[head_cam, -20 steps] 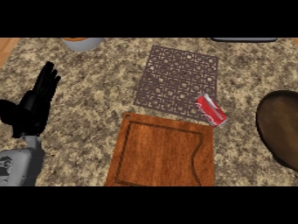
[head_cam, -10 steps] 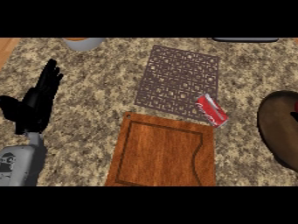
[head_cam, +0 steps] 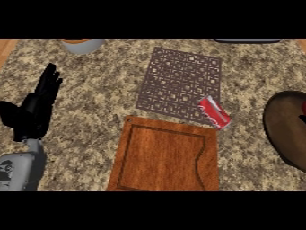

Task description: Pick the tomato from the cutting board and place it in the pan

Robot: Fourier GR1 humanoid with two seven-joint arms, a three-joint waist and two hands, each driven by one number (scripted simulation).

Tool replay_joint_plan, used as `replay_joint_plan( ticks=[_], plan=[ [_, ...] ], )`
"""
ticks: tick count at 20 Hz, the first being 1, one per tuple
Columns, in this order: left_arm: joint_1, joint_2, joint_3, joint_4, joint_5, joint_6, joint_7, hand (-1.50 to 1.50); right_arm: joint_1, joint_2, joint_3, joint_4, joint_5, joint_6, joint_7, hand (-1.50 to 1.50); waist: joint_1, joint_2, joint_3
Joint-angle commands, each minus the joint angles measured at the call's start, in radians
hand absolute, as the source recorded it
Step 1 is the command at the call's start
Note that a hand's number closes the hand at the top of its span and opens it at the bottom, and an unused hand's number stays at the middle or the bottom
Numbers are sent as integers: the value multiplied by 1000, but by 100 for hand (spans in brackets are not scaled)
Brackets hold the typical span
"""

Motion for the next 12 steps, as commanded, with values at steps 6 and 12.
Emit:
replay_joint_plan(
  ticks=[6,12],
  plan=[
    [76,14,20,-27,-7,4,-19,0,259,125,-93,-344,-270,258,-71,-150,-42,-16,-3],
    [72,8,24,-22,-15,18,-20,0,531,220,-86,-740,-376,427,-32,-150,-60,-16,-6]
  ],
)
